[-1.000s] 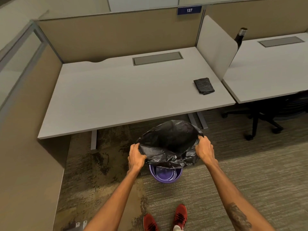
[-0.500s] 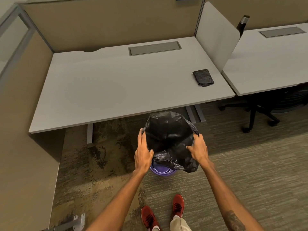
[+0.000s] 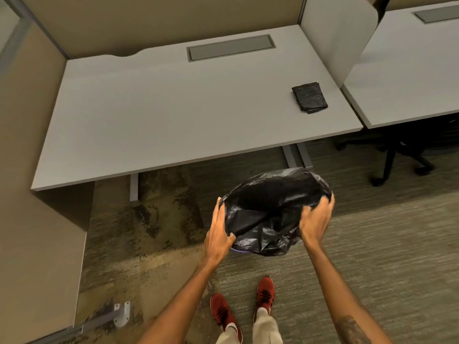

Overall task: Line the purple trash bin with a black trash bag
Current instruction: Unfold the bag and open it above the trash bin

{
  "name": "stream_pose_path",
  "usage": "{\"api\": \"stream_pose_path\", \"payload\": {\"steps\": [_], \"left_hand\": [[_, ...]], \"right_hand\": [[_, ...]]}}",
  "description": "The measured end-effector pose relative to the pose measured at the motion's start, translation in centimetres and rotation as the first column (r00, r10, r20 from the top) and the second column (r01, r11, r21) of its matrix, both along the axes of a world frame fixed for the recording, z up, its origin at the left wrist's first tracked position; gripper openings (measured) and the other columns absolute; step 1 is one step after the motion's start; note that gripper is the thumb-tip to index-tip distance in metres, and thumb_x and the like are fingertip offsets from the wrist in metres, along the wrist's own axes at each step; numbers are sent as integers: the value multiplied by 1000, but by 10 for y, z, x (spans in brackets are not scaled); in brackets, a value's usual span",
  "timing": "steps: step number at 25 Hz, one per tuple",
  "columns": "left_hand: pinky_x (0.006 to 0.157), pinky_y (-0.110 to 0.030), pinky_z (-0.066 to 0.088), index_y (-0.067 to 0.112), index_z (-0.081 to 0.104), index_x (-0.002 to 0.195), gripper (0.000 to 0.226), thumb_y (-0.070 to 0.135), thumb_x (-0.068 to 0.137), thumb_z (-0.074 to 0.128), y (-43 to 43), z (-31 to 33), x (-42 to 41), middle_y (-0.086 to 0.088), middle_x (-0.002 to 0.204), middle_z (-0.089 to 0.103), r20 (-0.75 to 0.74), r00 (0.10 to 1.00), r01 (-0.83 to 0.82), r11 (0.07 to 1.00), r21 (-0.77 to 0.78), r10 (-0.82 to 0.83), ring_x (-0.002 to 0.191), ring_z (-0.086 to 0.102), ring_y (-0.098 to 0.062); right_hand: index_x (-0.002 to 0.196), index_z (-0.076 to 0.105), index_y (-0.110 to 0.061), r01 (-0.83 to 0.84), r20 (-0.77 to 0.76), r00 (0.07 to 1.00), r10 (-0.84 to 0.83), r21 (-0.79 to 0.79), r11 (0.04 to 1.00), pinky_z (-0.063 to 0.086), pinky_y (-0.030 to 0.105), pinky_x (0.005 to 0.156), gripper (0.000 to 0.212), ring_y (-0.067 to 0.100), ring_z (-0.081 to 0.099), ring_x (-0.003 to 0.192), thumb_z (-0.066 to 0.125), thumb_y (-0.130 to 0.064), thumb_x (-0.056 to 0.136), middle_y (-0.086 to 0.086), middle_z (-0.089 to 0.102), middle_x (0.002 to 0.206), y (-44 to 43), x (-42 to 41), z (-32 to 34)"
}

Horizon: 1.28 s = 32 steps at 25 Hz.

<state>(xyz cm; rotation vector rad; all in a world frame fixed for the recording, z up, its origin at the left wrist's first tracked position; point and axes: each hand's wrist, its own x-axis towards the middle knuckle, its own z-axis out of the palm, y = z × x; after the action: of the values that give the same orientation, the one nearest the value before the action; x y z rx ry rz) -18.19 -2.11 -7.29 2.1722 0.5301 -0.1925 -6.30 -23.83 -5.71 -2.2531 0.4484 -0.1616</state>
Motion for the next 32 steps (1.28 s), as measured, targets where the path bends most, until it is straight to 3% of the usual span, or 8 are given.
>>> {"api": "stream_pose_path", "payload": {"steps": [3, 8, 14, 17, 20, 25, 28, 32], "left_hand": [[62, -19, 57, 31, -3, 161, 111, 1, 84, 71, -13, -15, -7, 18, 168, -11, -41, 992, 126, 989, 82, -123, 87, 64, -10], [115, -39, 37, 19, 2, 162, 109, 11, 84, 77, 8, -29, -3, 4, 170, -7, -288, 956, 56, 998, -36, -64, 152, 26, -25], [43, -18, 45, 35, -1, 161, 113, -9, 80, 64, -1, 5, 26, 24, 166, -15, 41, 999, -34, 998, 60, 32, 63, 61, -7], [51, -32, 59, 44, -5, 159, 117, -6, 80, 65, -7, -11, 20, 30, 163, -18, 15, 991, 129, 988, 90, -131, 88, 70, -20], [55, -33, 60, 27, -2, 162, 111, -4, 82, 69, 0, -22, 17, 26, 164, -21, -7, 997, -74, 995, 70, 75, 113, 66, -22], [42, -20, 49, 33, -6, 160, 110, -4, 86, 67, -19, -38, 25, 22, 165, -20, 114, 987, -128, 978, 162, 110, 53, 57, -12], [59, -15, 53, 40, -9, 157, 96, 10, 96, 58, -40, -91, 8, 28, 163, -20, 57, 995, 68, 986, 149, -78, 89, 67, -16], [84, -9, 51, 33, -3, 160, 87, 30, 98, 57, -35, -156, -14, 31, 162, -19, 34, 999, 26, 1000, 14, -26, 147, 33, -11]], "right_hand": [[134, 52, 2, -43, 2, 999, 43, -3, 999, 38, 6, 89, 47, 12, 53, 111, 54, 13, 89, 15, 34, 157, -4, 0, -3], [118, 58, -1, -308, -269, 918, 292, -20, 951, 44, 25, 81, 38, 27, 58, 100, 56, 11, 82, 18, 53, 134, -7, -11, -40], [111, 55, 0, -197, -145, 970, 195, 2, 980, 44, 27, 86, 30, 31, 59, 111, 61, 13, 84, 22, 45, 145, -6, -10, -37], [108, 56, -3, -340, -207, 920, 332, -2, 940, 41, 27, 84, 28, 24, 55, 107, 61, 10, 83, 21, 47, 142, -13, -10, -44], [110, 55, 1, -237, -190, 953, 235, 9, 971, 39, 24, 91, 28, 26, 54, 117, 60, 11, 85, 20, 46, 144, -23, -5, -47], [119, 54, -3, -252, -104, 962, 253, 23, 968, 42, 11, 79, 32, 21, 57, 111, 59, 8, 89, 15, 45, 143, -8, -12, -71], [124, 57, -14, -422, -166, 886, 434, 103, 901, 49, 17, 85, 40, 13, 54, 112, 58, 3, 88, 9, 44, 142, 8, -33, -122], [125, 57, -20, -395, -230, 872, 432, 190, 899, 49, 28, 90, 48, 9, 53, 110, 60, 5, 85, -4, 48, 126, 7, -45, -177]]}}
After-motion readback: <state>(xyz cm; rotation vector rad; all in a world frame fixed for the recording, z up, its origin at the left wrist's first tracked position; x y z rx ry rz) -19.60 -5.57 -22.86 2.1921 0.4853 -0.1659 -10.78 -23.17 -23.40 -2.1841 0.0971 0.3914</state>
